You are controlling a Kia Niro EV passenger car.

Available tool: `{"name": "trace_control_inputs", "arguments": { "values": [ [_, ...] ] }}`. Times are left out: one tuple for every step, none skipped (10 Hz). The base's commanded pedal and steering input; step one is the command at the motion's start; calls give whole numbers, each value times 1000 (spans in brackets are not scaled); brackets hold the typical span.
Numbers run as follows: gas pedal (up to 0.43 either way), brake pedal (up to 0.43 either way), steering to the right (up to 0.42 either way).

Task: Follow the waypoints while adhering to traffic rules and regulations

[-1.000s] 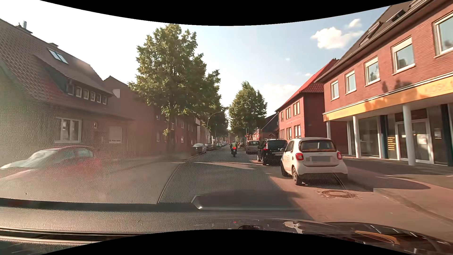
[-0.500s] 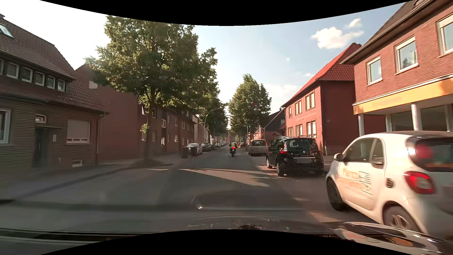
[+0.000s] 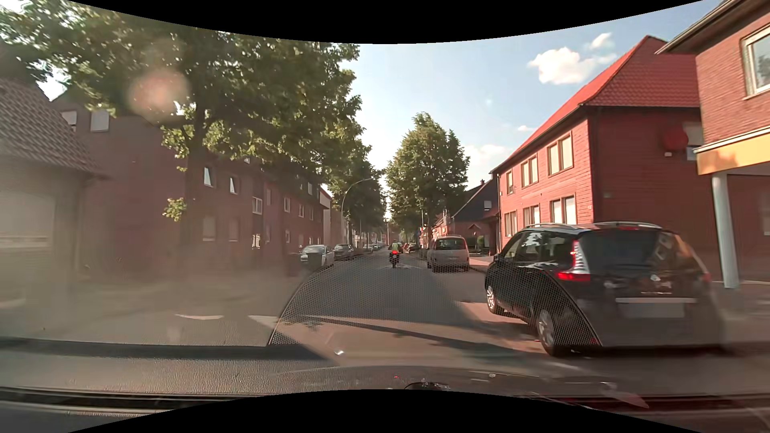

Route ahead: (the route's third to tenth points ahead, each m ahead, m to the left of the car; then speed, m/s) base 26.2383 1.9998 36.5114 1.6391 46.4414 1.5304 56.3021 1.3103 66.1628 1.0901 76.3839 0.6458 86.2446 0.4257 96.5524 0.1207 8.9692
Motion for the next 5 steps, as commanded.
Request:
{"name": "trace_control_inputs", "arguments": {
  "values": [
    [130,0,0],
    [130,0,0],
    [118,0,0],
    [118,0,0],
    [118,0,0]
  ]
}}
